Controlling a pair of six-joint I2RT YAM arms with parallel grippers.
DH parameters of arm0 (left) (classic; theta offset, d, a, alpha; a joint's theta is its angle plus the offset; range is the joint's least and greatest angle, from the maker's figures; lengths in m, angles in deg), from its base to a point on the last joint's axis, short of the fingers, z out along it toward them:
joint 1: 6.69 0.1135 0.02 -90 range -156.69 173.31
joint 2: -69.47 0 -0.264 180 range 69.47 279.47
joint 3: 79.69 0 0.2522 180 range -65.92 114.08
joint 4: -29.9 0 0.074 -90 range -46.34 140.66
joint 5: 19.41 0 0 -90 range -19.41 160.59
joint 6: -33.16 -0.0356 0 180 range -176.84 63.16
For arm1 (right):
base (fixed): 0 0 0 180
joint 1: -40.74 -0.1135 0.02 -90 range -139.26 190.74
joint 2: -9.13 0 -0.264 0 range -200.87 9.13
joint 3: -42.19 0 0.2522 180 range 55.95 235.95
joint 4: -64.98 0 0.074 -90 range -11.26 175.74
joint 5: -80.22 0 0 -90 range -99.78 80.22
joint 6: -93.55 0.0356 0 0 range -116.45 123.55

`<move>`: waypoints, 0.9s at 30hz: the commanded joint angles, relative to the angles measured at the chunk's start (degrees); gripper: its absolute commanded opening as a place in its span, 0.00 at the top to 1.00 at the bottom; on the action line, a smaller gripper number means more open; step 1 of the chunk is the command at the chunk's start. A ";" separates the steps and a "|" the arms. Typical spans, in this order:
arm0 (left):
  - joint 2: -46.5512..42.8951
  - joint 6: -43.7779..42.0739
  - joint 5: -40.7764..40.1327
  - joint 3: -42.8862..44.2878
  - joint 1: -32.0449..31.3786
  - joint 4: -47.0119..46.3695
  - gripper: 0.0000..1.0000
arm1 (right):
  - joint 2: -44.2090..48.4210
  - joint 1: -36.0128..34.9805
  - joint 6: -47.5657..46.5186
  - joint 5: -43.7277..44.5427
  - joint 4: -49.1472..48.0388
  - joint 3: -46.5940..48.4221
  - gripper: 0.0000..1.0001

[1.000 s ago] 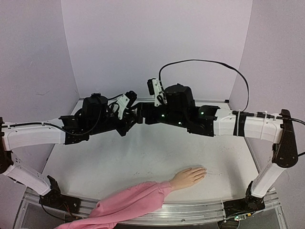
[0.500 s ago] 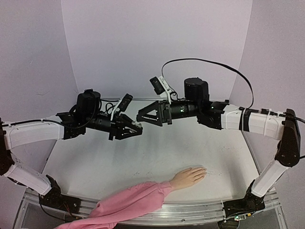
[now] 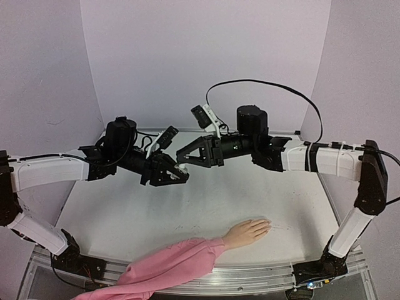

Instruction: Paint the nails

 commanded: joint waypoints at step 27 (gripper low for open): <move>-8.40 -10.32 -73.37 -2.87 -8.28 -2.13 1.00 | -2.02 -16.33 4.19 67.77 18.53 13.19 1.00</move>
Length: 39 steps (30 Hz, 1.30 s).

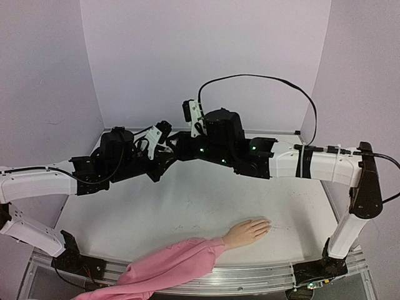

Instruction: Paint the nails

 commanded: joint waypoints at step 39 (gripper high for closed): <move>-9.78 5.05 2.93 -9.12 3.11 -3.45 0.00 | -1.45 35.87 14.52 31.48 -15.60 -39.88 0.98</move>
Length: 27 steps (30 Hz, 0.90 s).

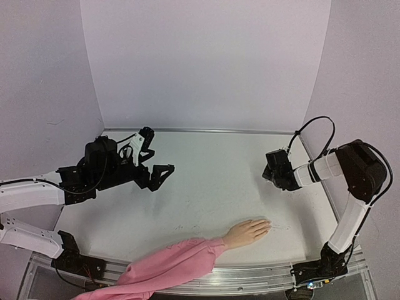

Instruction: Paint the nails

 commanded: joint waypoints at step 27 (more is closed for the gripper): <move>-6.85 9.04 -8.09 -1.76 20.44 -1.26 0.01 | 26.61 4.26 -18.17 -18.41 -3.21 -6.32 0.02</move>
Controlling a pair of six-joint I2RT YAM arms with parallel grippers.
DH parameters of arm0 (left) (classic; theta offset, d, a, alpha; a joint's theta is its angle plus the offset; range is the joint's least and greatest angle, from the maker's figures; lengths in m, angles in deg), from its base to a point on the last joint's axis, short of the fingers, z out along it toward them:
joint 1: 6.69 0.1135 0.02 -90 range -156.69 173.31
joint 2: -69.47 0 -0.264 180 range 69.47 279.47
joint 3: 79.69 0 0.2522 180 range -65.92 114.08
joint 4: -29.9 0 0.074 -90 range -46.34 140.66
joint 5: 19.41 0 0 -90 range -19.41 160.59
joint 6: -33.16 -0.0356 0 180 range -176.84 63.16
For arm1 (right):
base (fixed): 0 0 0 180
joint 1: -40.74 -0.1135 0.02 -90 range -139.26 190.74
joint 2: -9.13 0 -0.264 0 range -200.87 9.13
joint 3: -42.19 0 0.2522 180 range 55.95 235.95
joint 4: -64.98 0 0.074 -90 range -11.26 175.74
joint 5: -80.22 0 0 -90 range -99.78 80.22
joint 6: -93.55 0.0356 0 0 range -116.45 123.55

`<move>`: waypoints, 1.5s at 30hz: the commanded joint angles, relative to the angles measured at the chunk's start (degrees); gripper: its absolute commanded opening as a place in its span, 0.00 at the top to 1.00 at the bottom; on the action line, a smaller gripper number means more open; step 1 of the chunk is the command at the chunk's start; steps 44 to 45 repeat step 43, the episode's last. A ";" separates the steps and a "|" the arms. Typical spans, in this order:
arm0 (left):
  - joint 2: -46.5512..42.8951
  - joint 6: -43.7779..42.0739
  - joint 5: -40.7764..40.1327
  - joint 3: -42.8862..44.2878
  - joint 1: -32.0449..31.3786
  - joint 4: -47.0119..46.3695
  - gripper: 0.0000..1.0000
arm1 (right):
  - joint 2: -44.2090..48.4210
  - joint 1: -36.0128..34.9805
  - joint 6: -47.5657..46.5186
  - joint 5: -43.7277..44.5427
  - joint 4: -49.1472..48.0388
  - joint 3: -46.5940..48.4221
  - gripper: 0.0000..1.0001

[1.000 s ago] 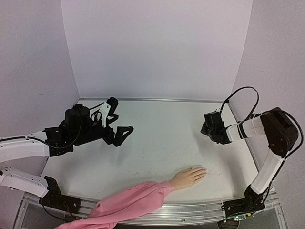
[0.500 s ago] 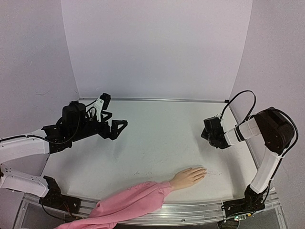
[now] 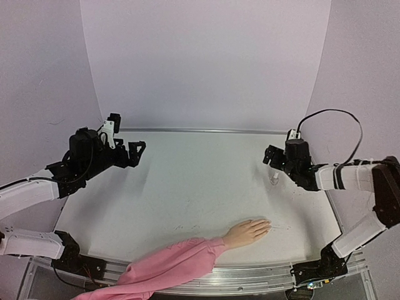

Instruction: Paint the nails

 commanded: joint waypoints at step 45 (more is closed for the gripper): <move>-9.25 -8.61 -3.76 1.89 25.51 1.05 0.01 | 33.86 10.13 -18.13 -13.95 15.76 2.90 0.02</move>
